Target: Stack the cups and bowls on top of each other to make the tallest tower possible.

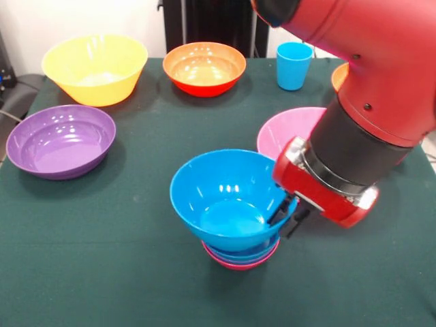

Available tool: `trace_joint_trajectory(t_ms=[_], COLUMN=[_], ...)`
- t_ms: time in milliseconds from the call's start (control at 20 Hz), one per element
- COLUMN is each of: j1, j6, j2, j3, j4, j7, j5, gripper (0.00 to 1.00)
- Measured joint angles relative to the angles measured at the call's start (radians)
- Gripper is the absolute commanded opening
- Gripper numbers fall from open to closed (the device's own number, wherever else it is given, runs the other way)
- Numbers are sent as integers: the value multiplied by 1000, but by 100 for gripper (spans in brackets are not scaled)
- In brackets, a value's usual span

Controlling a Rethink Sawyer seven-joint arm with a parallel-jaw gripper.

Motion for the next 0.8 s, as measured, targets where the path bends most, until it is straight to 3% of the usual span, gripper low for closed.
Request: trace_joint_trajectory(t_ms=[400, 800], j1=[32, 13], j6=[-41, -43], j2=[-51, -47], j3=[65, 83], j4=[100, 72], j7=[0, 0], j5=[-77, -107], gripper=[0, 0])
